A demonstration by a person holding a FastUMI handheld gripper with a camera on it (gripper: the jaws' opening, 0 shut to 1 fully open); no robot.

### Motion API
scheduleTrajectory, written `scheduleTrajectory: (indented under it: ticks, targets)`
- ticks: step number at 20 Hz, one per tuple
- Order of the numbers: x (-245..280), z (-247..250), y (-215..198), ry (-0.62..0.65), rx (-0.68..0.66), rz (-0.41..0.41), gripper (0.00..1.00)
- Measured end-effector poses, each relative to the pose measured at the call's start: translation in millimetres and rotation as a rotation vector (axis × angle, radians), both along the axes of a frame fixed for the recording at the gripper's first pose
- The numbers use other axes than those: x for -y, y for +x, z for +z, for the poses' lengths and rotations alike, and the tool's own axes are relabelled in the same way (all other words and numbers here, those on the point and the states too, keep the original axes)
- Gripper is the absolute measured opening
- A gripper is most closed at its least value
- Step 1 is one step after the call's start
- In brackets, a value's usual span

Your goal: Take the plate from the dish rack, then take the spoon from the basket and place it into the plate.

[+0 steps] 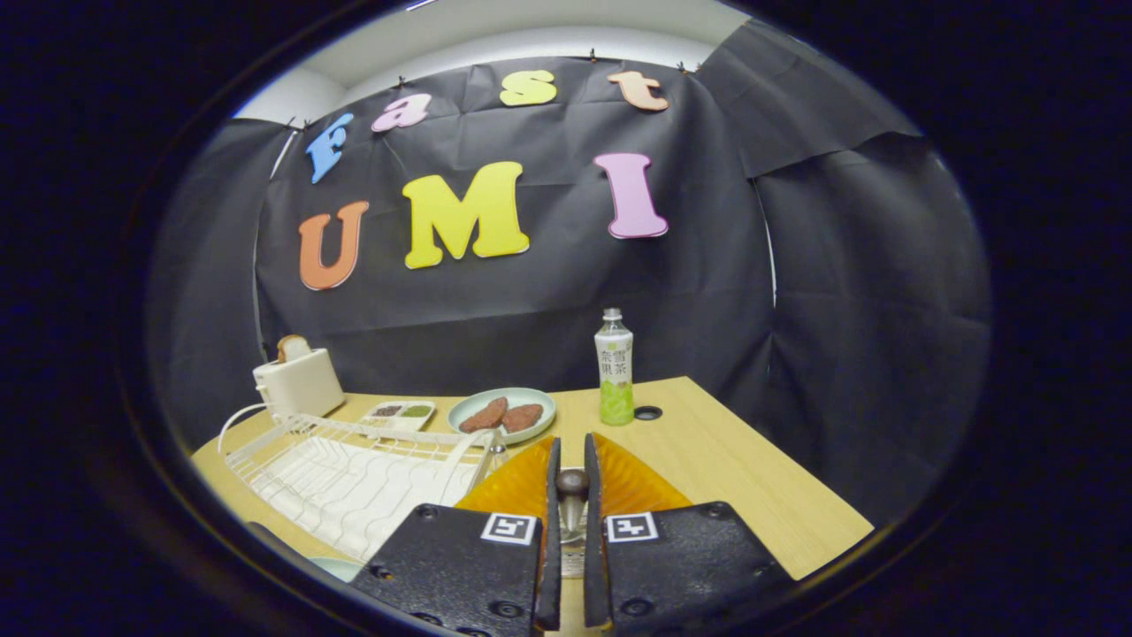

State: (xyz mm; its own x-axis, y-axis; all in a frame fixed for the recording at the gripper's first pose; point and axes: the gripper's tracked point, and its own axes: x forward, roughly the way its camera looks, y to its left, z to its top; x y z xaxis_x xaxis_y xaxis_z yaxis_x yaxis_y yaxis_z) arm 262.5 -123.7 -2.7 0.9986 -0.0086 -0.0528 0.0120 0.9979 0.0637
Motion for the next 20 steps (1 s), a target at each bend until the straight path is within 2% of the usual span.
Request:
scheduleTrajectory:
  ticks: [5,8,14,20]
  targets:
    - [-18.3,58.1,-44.2,-0.033,0.109,0.011,0.15]
    - [-40.5,70.2,-82.4,-0.061,0.149,0.051,0.15]
    - [-117.3,28.8,-142.6,-0.106,0.121,0.188,0.15]
    - [-195.9,-28.6,-167.5,-0.165,0.044,0.310,0.15]
